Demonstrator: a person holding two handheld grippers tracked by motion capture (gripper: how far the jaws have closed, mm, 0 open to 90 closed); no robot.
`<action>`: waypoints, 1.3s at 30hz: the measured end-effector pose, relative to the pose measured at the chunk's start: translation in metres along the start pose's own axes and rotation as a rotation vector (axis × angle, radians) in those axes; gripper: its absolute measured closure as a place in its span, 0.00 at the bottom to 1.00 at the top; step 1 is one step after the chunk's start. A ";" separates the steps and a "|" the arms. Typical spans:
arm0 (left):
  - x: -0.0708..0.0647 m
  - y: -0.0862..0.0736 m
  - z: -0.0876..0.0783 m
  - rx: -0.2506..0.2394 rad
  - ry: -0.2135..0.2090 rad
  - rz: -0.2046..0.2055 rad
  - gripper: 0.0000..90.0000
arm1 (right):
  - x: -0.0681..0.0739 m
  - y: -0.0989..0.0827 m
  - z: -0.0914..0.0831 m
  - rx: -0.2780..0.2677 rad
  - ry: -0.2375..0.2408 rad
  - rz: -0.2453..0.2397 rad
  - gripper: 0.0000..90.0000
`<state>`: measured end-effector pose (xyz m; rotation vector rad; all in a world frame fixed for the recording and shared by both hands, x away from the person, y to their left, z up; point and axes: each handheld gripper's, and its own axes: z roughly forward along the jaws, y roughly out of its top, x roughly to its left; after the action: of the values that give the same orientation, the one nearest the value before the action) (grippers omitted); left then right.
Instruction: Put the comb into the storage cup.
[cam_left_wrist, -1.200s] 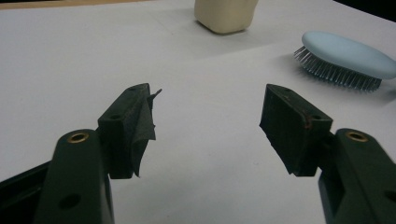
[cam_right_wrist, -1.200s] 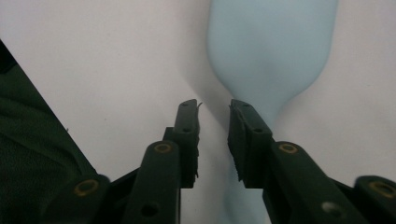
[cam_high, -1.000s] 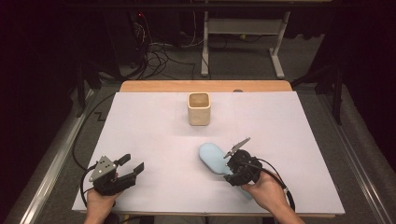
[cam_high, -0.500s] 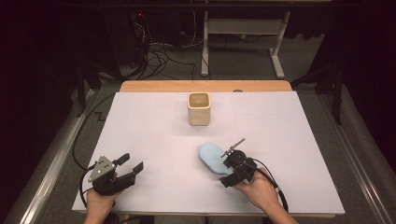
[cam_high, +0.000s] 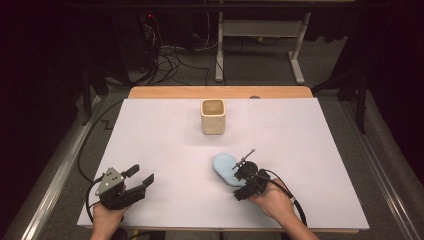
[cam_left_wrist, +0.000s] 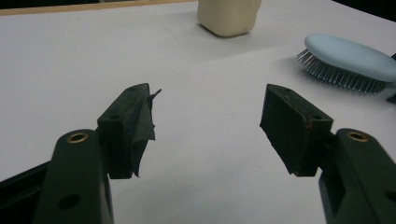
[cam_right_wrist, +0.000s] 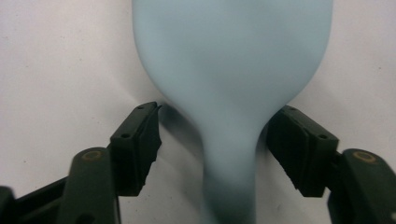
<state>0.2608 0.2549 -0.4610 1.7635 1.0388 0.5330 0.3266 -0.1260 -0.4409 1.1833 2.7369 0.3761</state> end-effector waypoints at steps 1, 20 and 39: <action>0.000 0.000 0.000 -0.001 0.000 -0.001 0.39 | -0.001 0.001 -0.001 0.005 0.000 0.002 0.44; -0.002 0.002 0.004 0.006 -0.012 0.018 0.36 | -0.009 0.005 -0.003 0.003 -0.017 -0.047 0.78; -0.001 0.000 0.007 0.006 -0.058 -0.026 0.36 | -0.014 -0.002 -0.006 -0.043 0.010 -0.097 0.78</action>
<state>0.2650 0.2501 -0.4642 1.7583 1.0228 0.4598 0.3335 -0.1380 -0.4353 1.0365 2.7674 0.4276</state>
